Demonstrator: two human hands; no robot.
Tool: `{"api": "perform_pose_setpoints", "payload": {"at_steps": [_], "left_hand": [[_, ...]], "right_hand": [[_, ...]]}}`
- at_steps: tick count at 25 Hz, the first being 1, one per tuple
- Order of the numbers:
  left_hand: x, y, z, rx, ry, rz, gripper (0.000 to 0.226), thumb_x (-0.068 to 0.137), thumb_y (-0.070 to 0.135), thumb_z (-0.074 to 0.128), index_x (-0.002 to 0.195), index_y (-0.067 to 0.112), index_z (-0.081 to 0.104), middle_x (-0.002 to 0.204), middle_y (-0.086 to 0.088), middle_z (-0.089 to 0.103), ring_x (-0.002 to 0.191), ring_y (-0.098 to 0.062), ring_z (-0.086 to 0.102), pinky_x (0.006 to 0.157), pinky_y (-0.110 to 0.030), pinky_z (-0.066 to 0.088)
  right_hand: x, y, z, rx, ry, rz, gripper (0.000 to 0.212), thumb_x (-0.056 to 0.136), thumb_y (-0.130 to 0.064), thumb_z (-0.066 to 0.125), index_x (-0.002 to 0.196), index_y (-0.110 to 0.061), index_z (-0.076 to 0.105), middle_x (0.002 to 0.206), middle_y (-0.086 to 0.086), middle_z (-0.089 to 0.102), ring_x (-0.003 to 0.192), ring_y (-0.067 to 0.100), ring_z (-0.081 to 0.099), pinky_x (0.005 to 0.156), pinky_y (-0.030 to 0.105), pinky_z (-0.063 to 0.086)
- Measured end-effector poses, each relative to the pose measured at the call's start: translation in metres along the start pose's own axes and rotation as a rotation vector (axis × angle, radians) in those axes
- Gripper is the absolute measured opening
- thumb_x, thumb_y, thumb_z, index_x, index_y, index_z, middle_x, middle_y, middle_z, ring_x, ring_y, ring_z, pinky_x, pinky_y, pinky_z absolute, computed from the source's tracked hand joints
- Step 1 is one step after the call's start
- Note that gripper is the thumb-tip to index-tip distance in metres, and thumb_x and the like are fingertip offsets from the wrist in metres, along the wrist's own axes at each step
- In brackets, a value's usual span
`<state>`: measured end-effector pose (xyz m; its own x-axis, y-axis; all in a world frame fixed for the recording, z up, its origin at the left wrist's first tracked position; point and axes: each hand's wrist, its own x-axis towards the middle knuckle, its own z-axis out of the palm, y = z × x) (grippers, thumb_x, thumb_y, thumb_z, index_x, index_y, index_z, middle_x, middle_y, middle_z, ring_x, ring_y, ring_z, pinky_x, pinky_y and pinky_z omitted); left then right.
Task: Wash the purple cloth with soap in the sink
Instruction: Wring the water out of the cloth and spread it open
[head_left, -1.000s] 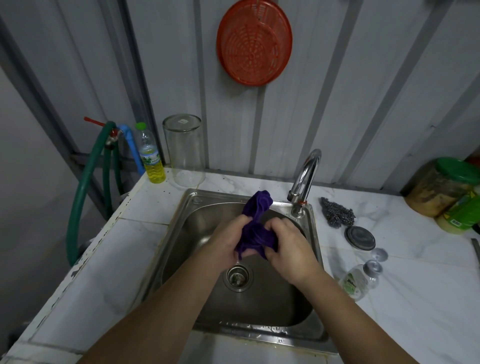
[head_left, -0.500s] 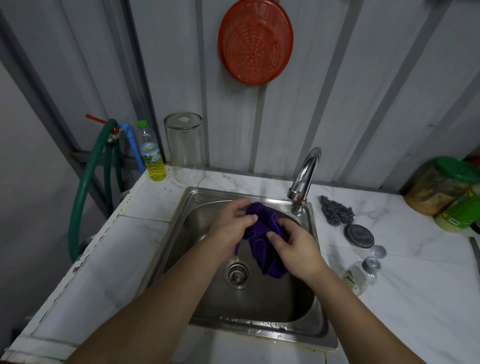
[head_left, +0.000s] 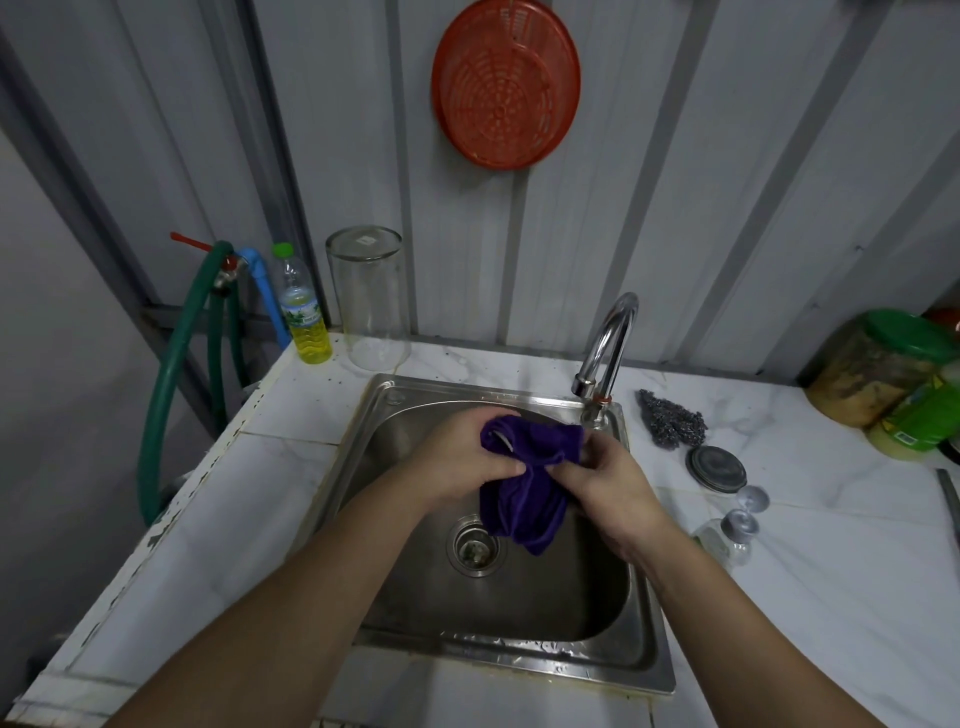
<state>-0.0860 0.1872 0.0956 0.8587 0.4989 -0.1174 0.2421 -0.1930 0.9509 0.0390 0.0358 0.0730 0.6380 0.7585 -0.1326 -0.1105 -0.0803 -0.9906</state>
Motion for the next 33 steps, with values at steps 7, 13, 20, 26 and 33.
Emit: {"api": "perform_pose_setpoints", "payload": {"at_steps": [7,13,20,26,33], "left_hand": [[-0.001,0.004,0.0,0.406,0.049,0.183,0.02,0.075,0.022,0.08,0.094,0.022,0.072,0.095,0.002,0.066,0.082,-0.012,0.065,0.077,-0.033,0.055],[-0.008,0.014,-0.001,-0.046,0.028,0.002,0.032,0.07,0.026,0.082,0.099,0.027,0.067,0.093,-0.004,0.077,0.083,-0.017,0.073,0.072,-0.037,0.062],[-0.02,0.018,-0.001,0.076,0.007,0.076,0.04,0.083,0.008,0.078,0.118,0.017,0.062,0.107,-0.006,0.073,0.1,-0.021,0.072,0.091,-0.042,0.06],[-0.034,0.022,0.003,-0.539,-0.108,-0.155,0.017,0.097,0.019,0.066,0.109,0.008,0.071,0.094,-0.01,0.079,0.084,-0.022,0.078,0.07,-0.033,0.065],[-0.043,0.005,0.04,-0.383,-0.047,-0.258,0.012,0.097,0.021,0.066,0.109,0.025,0.064,0.091,-0.008,0.081,0.081,-0.029,0.079,0.064,-0.047,0.065]], "right_hand": [[-0.007,-0.015,-0.009,-0.721,-0.051,-0.227,0.042,0.072,-0.023,0.084,0.104,-0.041,0.064,0.096,-0.014,0.066,0.09,0.008,0.067,0.075,0.015,0.052],[-0.013,-0.014,-0.005,-0.054,-0.05,-0.03,0.039,0.07,-0.033,0.076,0.1,-0.01,0.069,0.094,0.009,0.076,0.091,0.027,0.071,0.077,0.035,0.06],[-0.023,-0.012,0.009,0.126,-0.051,0.12,0.064,0.068,-0.041,0.089,0.12,-0.01,0.066,0.104,0.014,0.079,0.096,0.032,0.076,0.077,0.039,0.061],[-0.036,-0.019,0.002,0.19,0.087,-0.015,0.047,0.076,-0.01,0.083,0.118,-0.001,0.064,0.107,0.02,0.076,0.097,0.036,0.074,0.082,0.043,0.061],[-0.083,-0.008,-0.013,0.129,0.181,0.021,0.032,0.087,0.0,0.073,0.118,-0.007,0.065,0.107,0.02,0.075,0.098,0.036,0.074,0.088,0.047,0.06]]}}
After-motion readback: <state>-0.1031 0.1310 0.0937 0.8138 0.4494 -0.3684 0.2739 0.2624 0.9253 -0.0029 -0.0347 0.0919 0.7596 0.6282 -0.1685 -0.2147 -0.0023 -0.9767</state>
